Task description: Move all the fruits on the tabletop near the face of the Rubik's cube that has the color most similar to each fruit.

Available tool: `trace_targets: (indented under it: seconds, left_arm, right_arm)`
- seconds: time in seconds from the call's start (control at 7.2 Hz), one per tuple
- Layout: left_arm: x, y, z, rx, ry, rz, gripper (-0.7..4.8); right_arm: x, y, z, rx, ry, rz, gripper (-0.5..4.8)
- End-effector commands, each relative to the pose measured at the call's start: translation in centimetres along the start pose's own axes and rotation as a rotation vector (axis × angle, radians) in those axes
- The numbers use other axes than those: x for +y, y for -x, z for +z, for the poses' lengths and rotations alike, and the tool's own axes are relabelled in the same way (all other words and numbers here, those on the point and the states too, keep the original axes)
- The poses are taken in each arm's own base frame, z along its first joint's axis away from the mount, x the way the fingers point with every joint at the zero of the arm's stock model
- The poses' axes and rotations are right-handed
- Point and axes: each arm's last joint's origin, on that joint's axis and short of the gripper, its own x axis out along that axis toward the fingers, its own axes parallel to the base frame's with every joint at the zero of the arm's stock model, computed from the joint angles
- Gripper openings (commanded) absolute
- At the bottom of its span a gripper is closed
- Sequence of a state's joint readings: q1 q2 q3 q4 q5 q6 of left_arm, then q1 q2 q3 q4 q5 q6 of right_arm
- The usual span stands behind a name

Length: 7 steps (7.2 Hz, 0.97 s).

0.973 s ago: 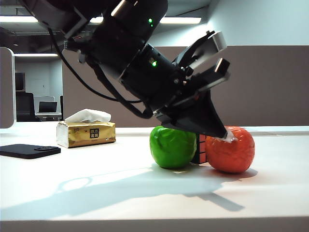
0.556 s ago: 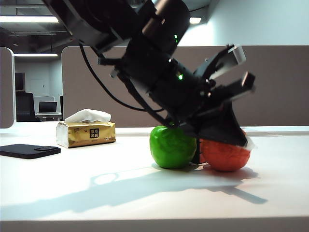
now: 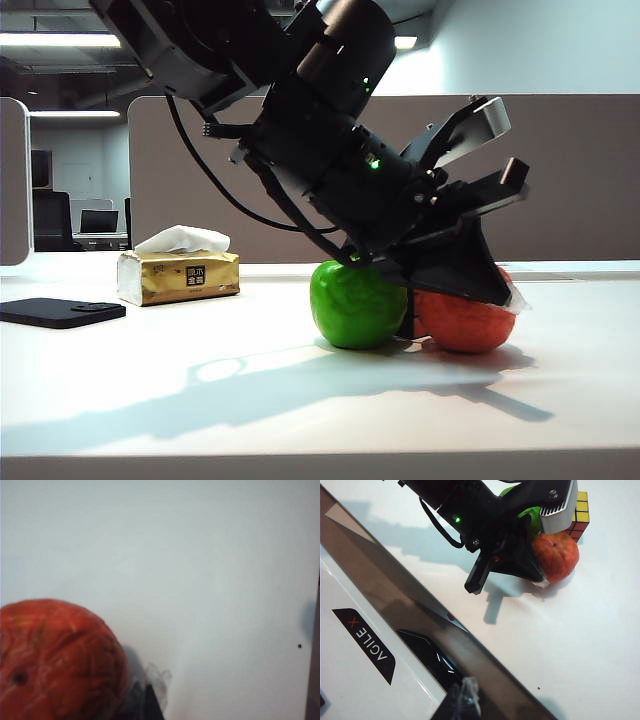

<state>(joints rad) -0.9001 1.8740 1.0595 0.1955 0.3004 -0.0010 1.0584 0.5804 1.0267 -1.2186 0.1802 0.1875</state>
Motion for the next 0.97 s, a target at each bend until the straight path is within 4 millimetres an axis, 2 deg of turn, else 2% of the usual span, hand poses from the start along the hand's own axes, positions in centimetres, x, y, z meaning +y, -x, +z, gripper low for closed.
trace_targets:
  seconds: [0.14,0.42,0.56,0.97]
  left_arm:
    - [0.1,-0.1,-0.1,0.014,-0.008,0.018,-0.05]
    - [-0.5,0.7,1.7,-0.04,-0.029,-0.005,-0.05]
    - [0.1,11.2,7.9,-0.231,-0.12,0.26,-0.05]
    - [1.2,13.9,8.4,-0.257,-0.099,0.313,-0.05]
  right_arm:
    - [0.0,0.1,0.1,-0.013,-0.006,0.001,-0.01]
    - [0.0,0.1,0.1,-0.014,-0.006,0.001,-0.01]
    - [-0.9,1.2,1.1,-0.229,0.053,-0.293,-0.01]
    - [-1.1,2.6,1.4,-0.387,0.059,-0.282,-0.01]
